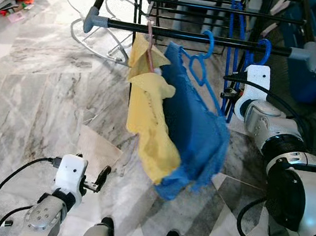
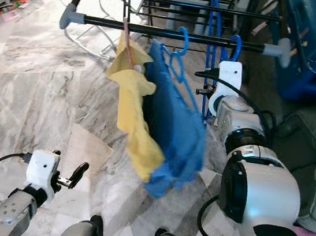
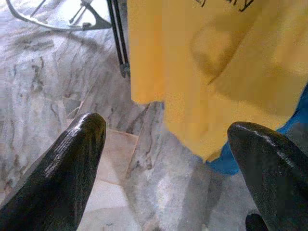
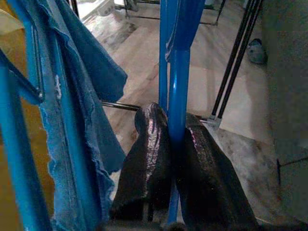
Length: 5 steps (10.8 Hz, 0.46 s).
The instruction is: Hang hanger
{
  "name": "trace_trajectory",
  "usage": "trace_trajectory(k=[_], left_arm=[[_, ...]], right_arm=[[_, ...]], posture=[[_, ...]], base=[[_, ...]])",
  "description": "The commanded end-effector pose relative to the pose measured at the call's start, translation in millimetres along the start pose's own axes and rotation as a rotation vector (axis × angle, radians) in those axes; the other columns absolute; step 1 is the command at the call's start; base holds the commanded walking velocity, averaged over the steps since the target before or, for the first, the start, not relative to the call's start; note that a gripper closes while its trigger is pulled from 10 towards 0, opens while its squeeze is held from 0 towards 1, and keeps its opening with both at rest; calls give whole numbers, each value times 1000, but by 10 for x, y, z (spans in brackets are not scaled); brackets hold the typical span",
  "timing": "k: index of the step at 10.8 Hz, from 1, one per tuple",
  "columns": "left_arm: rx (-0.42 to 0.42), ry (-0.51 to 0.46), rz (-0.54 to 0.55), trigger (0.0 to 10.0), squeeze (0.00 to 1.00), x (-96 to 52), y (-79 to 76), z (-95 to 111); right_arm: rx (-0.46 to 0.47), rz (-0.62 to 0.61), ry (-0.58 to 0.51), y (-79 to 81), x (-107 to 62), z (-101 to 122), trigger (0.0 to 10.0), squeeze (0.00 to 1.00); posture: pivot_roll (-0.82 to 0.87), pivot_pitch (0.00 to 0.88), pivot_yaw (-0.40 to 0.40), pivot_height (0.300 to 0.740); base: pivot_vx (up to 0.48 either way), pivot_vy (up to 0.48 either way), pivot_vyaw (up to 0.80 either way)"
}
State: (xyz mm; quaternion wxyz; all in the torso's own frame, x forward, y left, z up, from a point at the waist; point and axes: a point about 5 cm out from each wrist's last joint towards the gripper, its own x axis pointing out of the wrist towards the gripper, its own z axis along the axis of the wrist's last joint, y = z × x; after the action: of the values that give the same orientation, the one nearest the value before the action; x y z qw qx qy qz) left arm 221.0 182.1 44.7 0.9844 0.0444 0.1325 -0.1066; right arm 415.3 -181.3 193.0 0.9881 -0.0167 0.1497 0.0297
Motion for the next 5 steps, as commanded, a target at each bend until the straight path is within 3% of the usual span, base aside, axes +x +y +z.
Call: trace_trajectory(k=[1,5], left_arm=[[2,30,29,10000,0,-91,45,-46],[16,91,59,10000,0,-323,129,-128]], right_arm=[[19,-14,6,4,4,-23,10000,0],[79,-111,18,-182,-25,-81,10000,0]], posture=[[175,264,13,740],[220,307,27,740]], base=[[0,0,0],[0,0,0]])
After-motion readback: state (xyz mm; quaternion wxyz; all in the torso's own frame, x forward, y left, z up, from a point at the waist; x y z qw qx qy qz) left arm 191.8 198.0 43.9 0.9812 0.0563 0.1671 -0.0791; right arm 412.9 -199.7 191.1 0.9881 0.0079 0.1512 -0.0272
